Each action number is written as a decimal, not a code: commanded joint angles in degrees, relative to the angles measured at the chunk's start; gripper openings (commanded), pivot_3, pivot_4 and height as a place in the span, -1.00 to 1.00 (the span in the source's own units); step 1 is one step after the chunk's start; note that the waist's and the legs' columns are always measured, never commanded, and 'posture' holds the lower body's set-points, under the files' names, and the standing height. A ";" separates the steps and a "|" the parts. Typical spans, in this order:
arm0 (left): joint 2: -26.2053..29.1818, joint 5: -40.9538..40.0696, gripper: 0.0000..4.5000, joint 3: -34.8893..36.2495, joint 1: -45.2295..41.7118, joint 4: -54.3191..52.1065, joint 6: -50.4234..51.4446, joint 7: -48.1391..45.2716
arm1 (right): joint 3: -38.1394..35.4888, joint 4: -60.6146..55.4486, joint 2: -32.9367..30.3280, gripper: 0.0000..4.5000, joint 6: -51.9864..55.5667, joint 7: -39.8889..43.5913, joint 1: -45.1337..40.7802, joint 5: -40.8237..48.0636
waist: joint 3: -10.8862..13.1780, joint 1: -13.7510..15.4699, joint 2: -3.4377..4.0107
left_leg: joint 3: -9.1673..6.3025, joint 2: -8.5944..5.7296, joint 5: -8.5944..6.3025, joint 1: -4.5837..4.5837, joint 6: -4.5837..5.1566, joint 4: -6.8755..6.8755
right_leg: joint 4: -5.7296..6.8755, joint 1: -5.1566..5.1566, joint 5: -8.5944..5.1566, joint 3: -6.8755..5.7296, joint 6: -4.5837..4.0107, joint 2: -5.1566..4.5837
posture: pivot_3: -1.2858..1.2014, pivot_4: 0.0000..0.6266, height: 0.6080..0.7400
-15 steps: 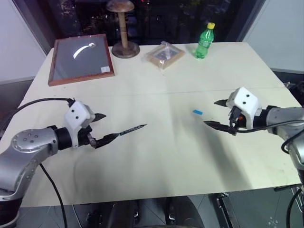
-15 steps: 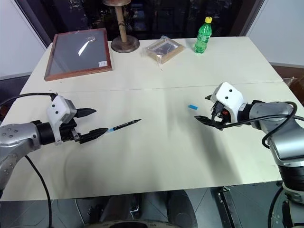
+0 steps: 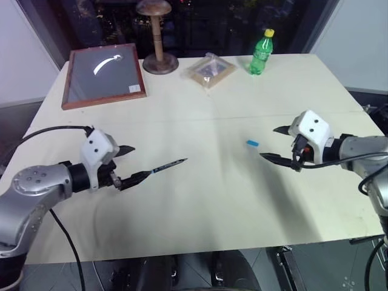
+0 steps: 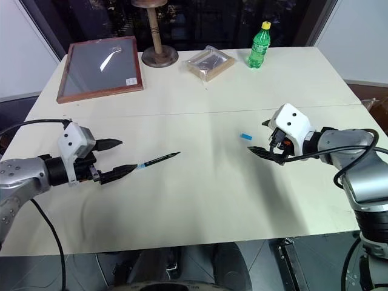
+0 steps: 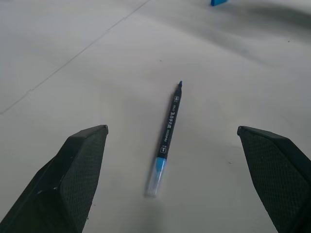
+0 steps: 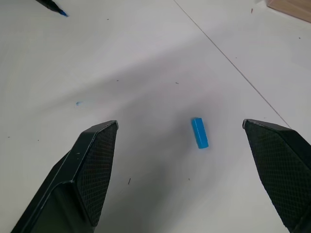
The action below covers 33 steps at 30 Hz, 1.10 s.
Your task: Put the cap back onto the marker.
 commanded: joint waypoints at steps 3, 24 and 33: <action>0.29 -0.10 1.00 0.68 -1.42 0.18 -0.67 -0.05 | -0.33 -1.36 0.37 0.89 -0.68 -0.59 -0.87 0.18 | 0.00 -0.04 0.00 | 0.00 0.00 0.00 0.00 0.00 0.00 | 0.00 0.00 0.00 0.00 0.00 0.00 | 0.03 -0.52 1.00; -4.16 12.60 1.00 -16.46 -12.72 18.25 -13.69 -6.46 | -1.81 -11.21 3.51 0.89 4.85 -6.86 4.61 2.48 | 0.00 0.08 -0.01 | 0.00 0.00 0.00 0.00 0.00 0.07 | 0.06 0.01 0.02 -0.02 0.05 0.07 | 0.03 -0.52 1.00; -7.45 19.22 1.00 -21.48 -15.36 26.89 -20.63 -8.87 | -2.38 -14.73 5.25 0.89 6.71 -10.26 7.24 3.41 | -0.01 0.13 -0.01 | 0.01 0.00 0.00 0.00 0.03 0.09 | 0.06 0.01 0.04 -0.01 0.07 0.07 | 0.03 -0.52 1.00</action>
